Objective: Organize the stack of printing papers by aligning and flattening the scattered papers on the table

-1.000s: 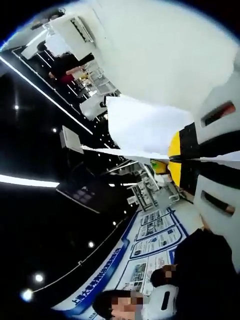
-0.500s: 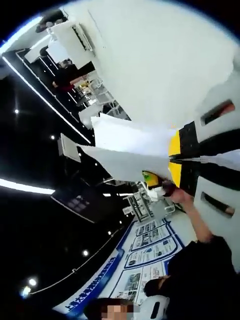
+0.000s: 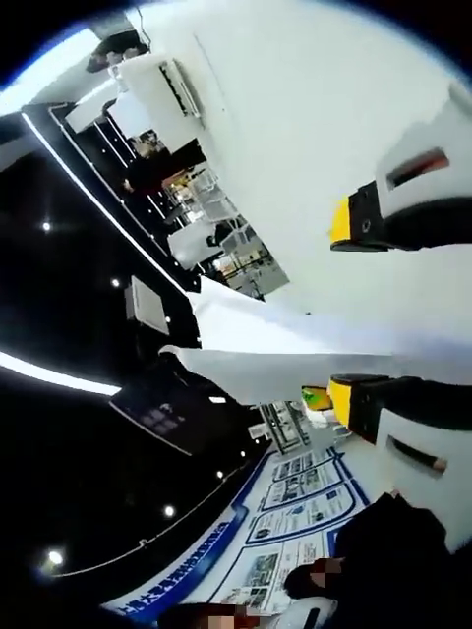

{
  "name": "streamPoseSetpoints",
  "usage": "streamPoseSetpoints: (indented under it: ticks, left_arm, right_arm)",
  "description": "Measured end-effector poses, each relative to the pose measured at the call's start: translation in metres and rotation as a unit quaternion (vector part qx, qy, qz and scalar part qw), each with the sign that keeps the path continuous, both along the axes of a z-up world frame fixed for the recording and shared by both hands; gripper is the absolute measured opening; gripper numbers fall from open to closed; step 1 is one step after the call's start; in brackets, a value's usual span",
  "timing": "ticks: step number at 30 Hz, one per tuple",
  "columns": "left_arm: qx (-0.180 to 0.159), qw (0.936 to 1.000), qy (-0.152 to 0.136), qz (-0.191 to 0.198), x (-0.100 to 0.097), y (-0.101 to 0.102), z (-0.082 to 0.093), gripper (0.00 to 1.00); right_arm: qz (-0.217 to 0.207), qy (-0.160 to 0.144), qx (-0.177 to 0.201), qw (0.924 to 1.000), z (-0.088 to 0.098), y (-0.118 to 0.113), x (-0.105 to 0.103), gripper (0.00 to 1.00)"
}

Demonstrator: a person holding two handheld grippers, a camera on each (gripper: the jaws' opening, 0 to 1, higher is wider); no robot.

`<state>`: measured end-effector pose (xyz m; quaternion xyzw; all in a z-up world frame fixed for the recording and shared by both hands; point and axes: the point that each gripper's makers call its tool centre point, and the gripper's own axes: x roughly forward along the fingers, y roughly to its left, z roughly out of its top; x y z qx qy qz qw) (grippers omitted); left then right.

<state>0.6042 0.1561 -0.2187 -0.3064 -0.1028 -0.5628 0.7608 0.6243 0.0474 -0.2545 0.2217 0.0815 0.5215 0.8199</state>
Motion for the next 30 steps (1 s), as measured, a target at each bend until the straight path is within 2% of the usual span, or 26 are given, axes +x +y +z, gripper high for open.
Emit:
streamPoseSetpoints:
  ticks: [4, 7, 8, 11, 14, 16, 18, 19, 22, 23, 26, 27, 28, 30]
  left_arm:
    - [0.000, 0.9995, -0.019, -0.027, -0.010, -0.008, 0.004, 0.05]
    - [-0.020, 0.9974, -0.047, -0.051, -0.022, -0.010, 0.015, 0.05]
    - [-0.018, 0.9962, -0.065, -0.054, -0.027, -0.011, 0.019, 0.05]
    - [-0.018, 0.9934, -0.092, -0.067, -0.039, -0.015, 0.025, 0.05]
    - [-0.016, 0.9892, -0.118, -0.086, -0.051, -0.023, 0.037, 0.05]
    - [-0.010, 0.9868, -0.132, -0.093, -0.055, -0.028, 0.048, 0.05]
    - [-0.007, 0.9850, -0.141, -0.100, -0.055, -0.034, 0.060, 0.05]
    - [-0.006, 0.9847, -0.142, -0.101, -0.055, -0.035, 0.062, 0.05]
    - [0.013, 0.9813, -0.154, -0.114, -0.052, -0.049, 0.077, 0.05]
    - [0.016, 0.9806, -0.157, -0.116, -0.051, -0.052, 0.080, 0.05]
    - [0.032, 0.9782, -0.166, -0.121, -0.049, -0.063, 0.092, 0.05]
    - [0.036, 0.9783, -0.166, -0.118, -0.047, -0.066, 0.095, 0.05]
    - [0.047, 0.9796, -0.162, -0.109, -0.041, -0.069, 0.096, 0.06]
    - [0.085, 0.9852, -0.138, -0.055, -0.016, -0.075, 0.092, 0.06]
  right_arm:
    - [0.037, 0.007, 0.020, 0.9991, 0.006, 0.008, -0.004, 0.42]
    - [0.067, 0.024, 0.051, 0.9962, 0.011, 0.012, -0.009, 0.51]
    - [0.065, 0.035, 0.054, 0.9958, 0.008, 0.009, -0.005, 0.56]
    - [0.061, 0.018, 0.056, 0.9964, 0.011, 0.007, -0.005, 0.64]
    - [0.090, -0.009, 0.075, 0.9931, 0.026, 0.004, -0.014, 0.68]
    - [0.118, -0.021, 0.096, 0.9881, 0.040, 0.001, -0.024, 0.67]
    - [0.133, -0.043, 0.114, 0.9837, 0.056, -0.005, -0.031, 0.62]
    - [0.142, -0.063, 0.116, 0.9810, 0.065, -0.010, -0.036, 0.58]
    - [0.165, -0.103, 0.101, 0.9757, 0.082, -0.019, -0.047, 0.36]
    - [0.175, -0.121, 0.092, 0.9728, 0.090, -0.024, -0.052, 0.25]
    - [0.187, -0.159, 0.072, 0.9667, 0.105, -0.033, -0.062, 0.05]
    - [0.186, -0.179, 0.060, 0.9642, 0.109, -0.037, -0.065, 0.01]
    - [0.167, -0.213, 0.051, 0.9614, 0.117, -0.043, -0.063, 0.00]
    - [0.128, -0.229, 0.040, 0.9641, 0.125, -0.051, -0.056, 0.00]
